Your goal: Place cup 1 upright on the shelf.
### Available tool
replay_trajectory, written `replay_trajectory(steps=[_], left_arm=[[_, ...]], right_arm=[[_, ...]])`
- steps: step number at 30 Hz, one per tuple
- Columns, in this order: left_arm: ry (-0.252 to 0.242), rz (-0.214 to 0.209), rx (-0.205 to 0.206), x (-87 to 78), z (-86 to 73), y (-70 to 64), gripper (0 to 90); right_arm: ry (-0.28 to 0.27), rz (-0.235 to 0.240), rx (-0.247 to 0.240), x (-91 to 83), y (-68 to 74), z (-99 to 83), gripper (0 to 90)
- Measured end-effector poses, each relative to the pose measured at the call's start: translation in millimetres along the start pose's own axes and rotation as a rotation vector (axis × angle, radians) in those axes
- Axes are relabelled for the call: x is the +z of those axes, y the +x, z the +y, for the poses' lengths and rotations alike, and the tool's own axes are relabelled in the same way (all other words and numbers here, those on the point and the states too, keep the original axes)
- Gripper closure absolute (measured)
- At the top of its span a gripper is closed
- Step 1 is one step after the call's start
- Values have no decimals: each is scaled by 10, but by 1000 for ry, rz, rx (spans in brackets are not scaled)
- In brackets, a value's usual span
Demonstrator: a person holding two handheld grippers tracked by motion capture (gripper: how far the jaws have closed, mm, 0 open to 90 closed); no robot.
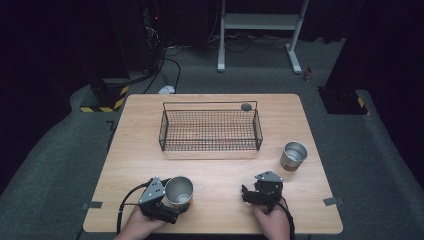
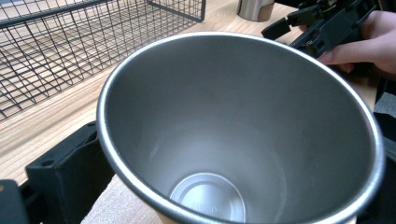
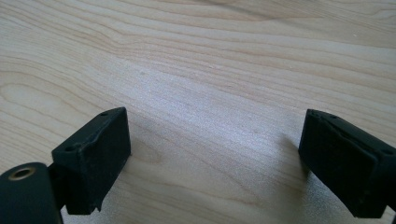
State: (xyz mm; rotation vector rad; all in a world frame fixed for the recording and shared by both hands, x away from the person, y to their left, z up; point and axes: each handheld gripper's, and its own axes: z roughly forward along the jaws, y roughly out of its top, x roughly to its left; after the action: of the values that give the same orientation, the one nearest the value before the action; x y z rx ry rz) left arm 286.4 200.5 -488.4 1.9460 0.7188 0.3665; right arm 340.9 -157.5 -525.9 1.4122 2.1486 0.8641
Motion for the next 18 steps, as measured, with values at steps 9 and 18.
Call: replay_trajectory(steps=[9, 18], left_arm=[[5, 9, 8, 9, 16, -15, 5], [-23, 6, 4, -26, 16, 6, 61]], right_arm=[[0, 0, 0, 0, 0, 0, 89], [0, 1, 0, -1, 0, -1, 89]])
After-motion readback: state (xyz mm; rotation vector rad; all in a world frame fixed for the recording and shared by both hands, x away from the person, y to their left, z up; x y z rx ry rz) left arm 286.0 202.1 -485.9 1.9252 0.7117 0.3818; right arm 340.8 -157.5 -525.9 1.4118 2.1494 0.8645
